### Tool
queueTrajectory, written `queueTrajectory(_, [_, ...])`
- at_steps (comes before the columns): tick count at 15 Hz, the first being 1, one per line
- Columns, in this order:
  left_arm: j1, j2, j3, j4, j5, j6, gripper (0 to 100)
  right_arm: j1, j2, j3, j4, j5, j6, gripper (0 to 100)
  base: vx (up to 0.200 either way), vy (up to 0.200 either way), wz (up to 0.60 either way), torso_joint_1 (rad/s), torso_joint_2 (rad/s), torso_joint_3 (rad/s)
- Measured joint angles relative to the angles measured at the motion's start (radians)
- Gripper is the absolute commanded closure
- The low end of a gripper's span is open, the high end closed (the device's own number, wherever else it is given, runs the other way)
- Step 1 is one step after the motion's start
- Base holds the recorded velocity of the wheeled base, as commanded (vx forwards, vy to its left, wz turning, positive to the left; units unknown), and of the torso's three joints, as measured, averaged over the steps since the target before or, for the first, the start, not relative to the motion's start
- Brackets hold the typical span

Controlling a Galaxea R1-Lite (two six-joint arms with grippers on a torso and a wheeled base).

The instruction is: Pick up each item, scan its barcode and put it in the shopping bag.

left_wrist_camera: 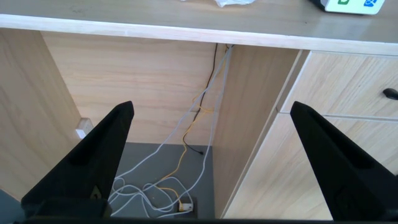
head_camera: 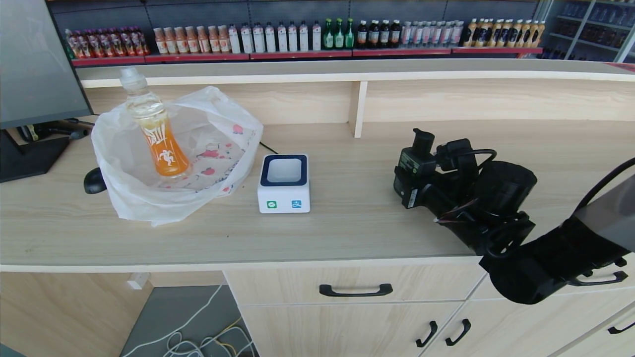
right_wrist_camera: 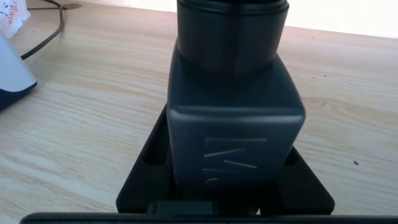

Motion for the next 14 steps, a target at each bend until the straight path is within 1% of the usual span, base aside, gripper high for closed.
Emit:
queueTrajectory(6, [0.0,0.0,0.0,0.0,0.0,0.0,0,0.0,-0.014,-0.015,0.001,0.011,0.001,100,0.0,0.0,0.0,0.0,0.0,0.0])
queueTrajectory(7, [0.0,0.0,0.0,0.0,0.0,0.0,0,0.0,-0.021,-0.014,0.001,0.018,0.001,100,0.0,0.0,0.0,0.0,0.0,0.0])
queueTrajectory(8, [0.0,0.0,0.0,0.0,0.0,0.0,0,0.0,-0.034,-0.008,0.001,0.046,0.0,100,0.0,0.0,0.0,0.0,0.0,0.0])
queueTrajectory(9, [0.0,0.0,0.0,0.0,0.0,0.0,0,0.0,-0.05,0.003,0.0,0.064,-0.002,100,0.0,0.0,0.0,0.0,0.0,0.0])
queueTrajectory(12, [0.0,0.0,0.0,0.0,0.0,0.0,0,0.012,-0.119,0.043,0.0,0.074,-0.004,100,0.0,0.0,0.0,0.0,0.0,0.0])
queueTrajectory(14, [-0.001,0.0,0.0,0.0,0.0,0.0,0,0.017,-0.193,0.105,0.0,0.09,-0.005,100,0.0,0.0,0.0,0.0,0.0,0.0])
